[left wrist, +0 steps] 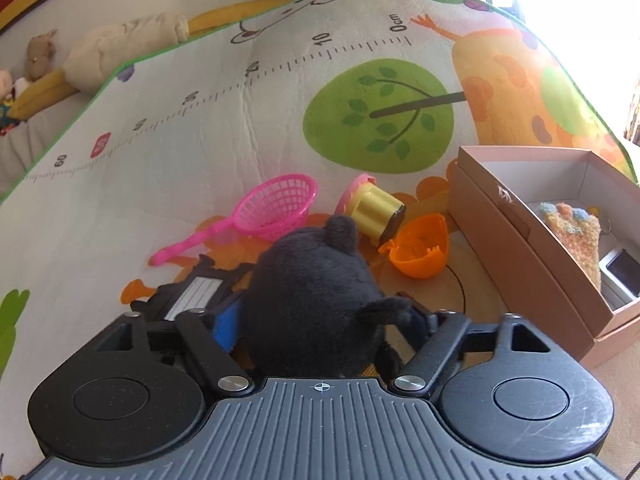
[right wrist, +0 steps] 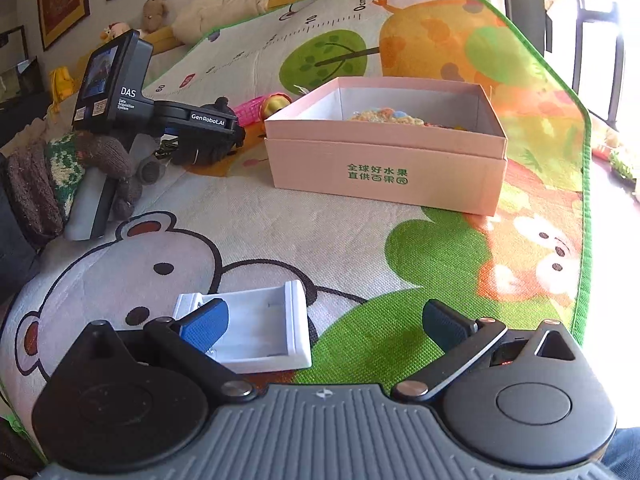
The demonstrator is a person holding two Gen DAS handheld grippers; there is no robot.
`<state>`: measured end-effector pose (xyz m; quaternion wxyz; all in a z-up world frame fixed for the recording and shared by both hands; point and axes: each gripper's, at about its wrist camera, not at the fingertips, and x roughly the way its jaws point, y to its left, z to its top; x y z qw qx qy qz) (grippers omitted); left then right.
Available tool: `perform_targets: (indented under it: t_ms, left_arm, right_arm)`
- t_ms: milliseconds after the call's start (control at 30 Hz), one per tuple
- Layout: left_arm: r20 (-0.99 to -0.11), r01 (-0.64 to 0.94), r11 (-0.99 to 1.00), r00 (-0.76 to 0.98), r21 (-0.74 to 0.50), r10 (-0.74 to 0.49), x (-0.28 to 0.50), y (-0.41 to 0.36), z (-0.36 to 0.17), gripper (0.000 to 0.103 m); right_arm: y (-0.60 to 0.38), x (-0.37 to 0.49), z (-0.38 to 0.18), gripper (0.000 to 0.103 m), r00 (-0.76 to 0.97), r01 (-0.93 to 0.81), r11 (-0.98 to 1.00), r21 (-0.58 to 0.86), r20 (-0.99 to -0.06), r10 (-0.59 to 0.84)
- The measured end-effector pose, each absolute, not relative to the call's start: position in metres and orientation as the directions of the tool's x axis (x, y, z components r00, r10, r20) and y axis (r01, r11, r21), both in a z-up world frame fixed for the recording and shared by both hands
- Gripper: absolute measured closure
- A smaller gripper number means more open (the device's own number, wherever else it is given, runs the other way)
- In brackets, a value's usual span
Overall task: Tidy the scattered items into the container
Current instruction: 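Move the right tool to the white battery charger while left tool holds the plush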
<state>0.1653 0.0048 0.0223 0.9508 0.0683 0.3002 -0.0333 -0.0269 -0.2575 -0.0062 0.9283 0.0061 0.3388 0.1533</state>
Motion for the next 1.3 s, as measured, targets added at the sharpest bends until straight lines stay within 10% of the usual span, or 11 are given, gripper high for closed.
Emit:
perform_targets:
  t_ms: [467, 567, 867, 1167, 1300]
  left_arm:
    - [-0.571, 0.517, 0.707, 0.798, 0.483, -0.193, -0.001, -0.041, 0.033, 0.027]
    - [-0.579, 0.588, 0.663, 0.768, 0.463, -0.276, -0.033, -0.049, 0.034, 0.008]
    - [-0.615, 0.720, 0.678, 0.603, 0.147, -0.508, -0.067, -0.068, 0.033, 0.007]
    - [-0.474, 0.440, 0.880, 0.822, 0.179, -0.315, -0.043, -0.037, 0.054, 0.002]
    - [-0.549, 0.308, 0.951, 0.792, -0.017, -0.266, -0.003, -0.001, 0.048, 0.002]
  right_arm:
    - [-0.282, -0.057, -0.009, 0.000, 0.756, -0.228, 0.962, 0.149, -0.596, 0.271]
    - [-0.282, -0.058, -0.009, 0.000, 0.758, -0.214, 0.966, 0.144, -0.599, 0.258]
    - [-0.272, -0.065, -0.013, 0.000, 0.755, -0.231, 0.971, 0.053, -0.620, 0.213]
    - [-0.269, -0.066, -0.016, 0.000, 0.762, -0.229, 0.973, 0.023, -0.617, 0.194]
    - [-0.269, -0.067, -0.016, 0.000, 0.765, -0.234, 0.972, 0.022, -0.612, 0.198]
